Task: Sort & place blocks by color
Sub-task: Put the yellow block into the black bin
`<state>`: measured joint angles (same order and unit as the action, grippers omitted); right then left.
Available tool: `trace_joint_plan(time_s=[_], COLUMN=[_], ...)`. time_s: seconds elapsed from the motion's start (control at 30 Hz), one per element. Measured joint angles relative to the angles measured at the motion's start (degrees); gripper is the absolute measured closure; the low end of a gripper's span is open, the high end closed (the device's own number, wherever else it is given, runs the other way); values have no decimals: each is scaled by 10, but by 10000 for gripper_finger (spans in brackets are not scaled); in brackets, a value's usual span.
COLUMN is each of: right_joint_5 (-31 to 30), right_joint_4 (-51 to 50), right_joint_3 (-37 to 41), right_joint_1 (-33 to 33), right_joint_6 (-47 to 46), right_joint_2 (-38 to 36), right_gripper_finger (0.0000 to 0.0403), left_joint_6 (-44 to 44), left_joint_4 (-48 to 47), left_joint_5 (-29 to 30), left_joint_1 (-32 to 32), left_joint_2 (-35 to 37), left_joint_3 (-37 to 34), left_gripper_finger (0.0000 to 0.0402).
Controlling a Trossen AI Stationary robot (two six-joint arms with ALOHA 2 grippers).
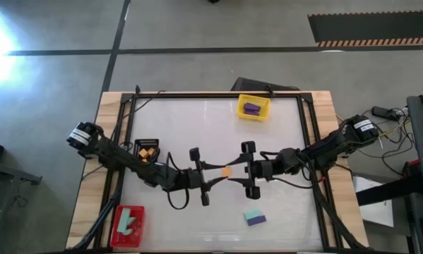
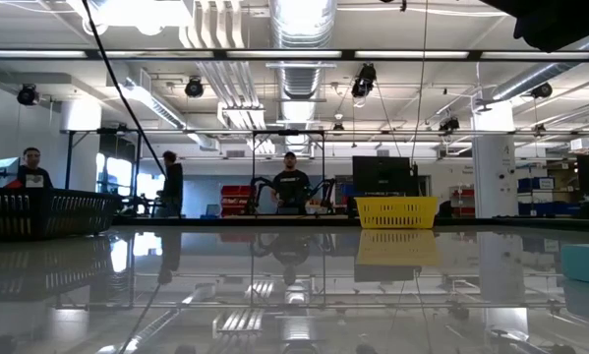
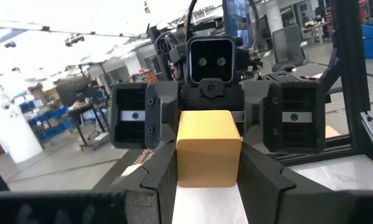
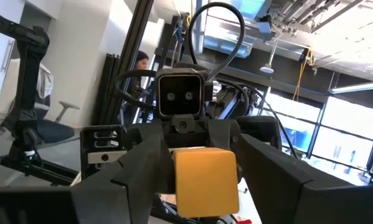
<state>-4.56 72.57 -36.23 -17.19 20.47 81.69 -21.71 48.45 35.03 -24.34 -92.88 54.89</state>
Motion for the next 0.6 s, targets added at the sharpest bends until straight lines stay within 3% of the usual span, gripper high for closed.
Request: trace_joint_plan(time_s=[0.1,0.37,0.6], right_joint_5=[-4,-111,-151], right_joint_4=[-4,-89,-187], right_joint_3=[0,0,0], right_joint_1=[0,0,0], right_joint_6=[-7,-4,-6], right_joint_2=[-8,-59,-125], right_gripper_finger=[192,189,188], left_joint_6=[25,159,425], left_joint_4=[-22,-190,-474], left_joint_5=[34,177,208], left_joint_1=[0,0,9], left_joint_2=[0,16,78], left_joint_3=[-1,-2,-2], left_gripper_finger=[286,281,280])
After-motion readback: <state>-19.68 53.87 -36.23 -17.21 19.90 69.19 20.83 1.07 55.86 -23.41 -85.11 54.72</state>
